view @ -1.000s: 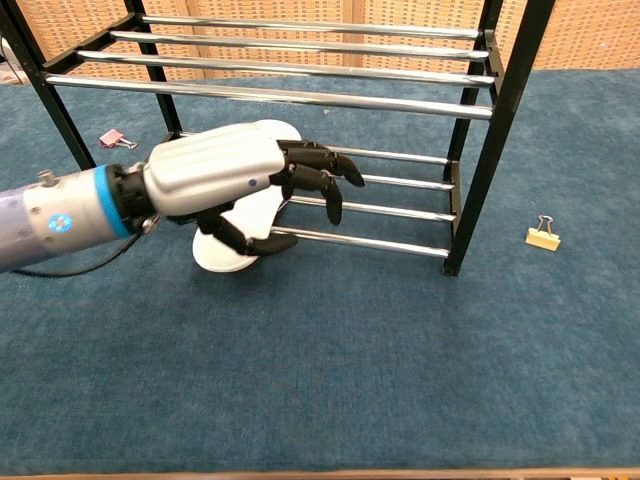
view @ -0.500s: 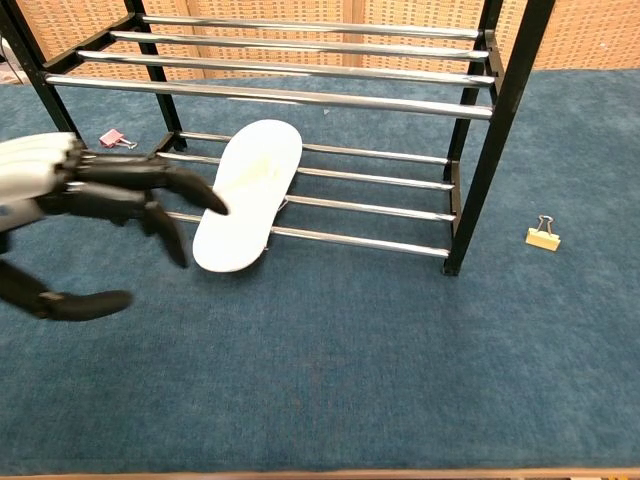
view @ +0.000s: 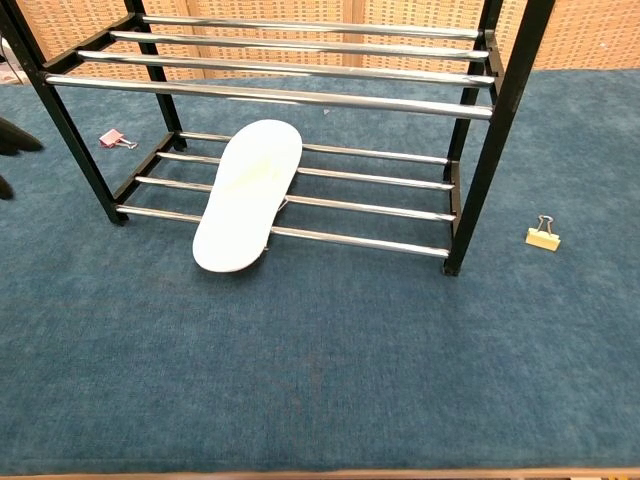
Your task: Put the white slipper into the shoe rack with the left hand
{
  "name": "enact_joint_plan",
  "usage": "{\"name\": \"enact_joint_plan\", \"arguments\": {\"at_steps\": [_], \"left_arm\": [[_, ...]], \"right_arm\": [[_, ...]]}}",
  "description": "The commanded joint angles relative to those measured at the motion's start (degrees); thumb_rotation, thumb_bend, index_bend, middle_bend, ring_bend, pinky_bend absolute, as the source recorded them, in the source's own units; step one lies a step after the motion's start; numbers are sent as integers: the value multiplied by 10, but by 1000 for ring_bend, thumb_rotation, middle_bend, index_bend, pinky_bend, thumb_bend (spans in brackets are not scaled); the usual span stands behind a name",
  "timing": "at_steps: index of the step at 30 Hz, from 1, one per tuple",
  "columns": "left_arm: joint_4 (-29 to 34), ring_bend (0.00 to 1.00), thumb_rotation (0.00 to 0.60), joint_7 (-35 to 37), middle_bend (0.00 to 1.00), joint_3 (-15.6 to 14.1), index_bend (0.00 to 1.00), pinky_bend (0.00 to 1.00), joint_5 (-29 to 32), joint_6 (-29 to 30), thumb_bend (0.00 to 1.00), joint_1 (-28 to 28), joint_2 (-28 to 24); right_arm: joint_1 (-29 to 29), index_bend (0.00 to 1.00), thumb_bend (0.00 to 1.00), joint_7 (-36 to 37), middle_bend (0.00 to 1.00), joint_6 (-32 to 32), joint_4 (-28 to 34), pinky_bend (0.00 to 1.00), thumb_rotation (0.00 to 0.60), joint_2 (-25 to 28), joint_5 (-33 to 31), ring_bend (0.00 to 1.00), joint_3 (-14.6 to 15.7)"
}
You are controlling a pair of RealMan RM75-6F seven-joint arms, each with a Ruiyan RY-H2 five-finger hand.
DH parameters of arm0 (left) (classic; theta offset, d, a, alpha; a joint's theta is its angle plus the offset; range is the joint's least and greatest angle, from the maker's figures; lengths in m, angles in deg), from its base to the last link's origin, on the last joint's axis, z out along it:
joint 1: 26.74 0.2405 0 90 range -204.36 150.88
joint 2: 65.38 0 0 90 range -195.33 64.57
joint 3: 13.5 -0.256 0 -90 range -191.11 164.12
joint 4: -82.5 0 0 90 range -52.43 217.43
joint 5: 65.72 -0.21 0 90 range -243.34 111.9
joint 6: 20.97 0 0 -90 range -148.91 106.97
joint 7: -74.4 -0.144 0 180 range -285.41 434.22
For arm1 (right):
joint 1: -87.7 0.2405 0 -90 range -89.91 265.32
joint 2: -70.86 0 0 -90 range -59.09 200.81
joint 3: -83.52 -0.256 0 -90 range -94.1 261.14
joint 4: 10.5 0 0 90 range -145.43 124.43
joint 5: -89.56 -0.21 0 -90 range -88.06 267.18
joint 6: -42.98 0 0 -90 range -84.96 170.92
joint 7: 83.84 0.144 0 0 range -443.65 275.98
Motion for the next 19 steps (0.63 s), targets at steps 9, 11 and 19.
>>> {"name": "enact_joint_plan", "arguments": {"at_steps": [9, 11, 19], "left_arm": [[225, 0, 600, -149, 0, 41, 1, 3, 131, -14, 58, 110, -98], [235, 0, 600, -165, 0, 52, 0, 0, 157, -17, 11, 123, -103], [278, 0, 600, -227, 0, 96, 0, 0, 251, -40, 0, 155, -124]], "right_arm": [[-6, 0, 0, 15, 0, -9, 7, 0, 600, 10, 12, 0, 3], [-7, 0, 0, 19, 0, -12, 8, 0, 600, 12, 15, 0, 4], [-12, 0, 0, 27, 0, -24, 10, 0, 600, 17, 23, 0, 3]]}}
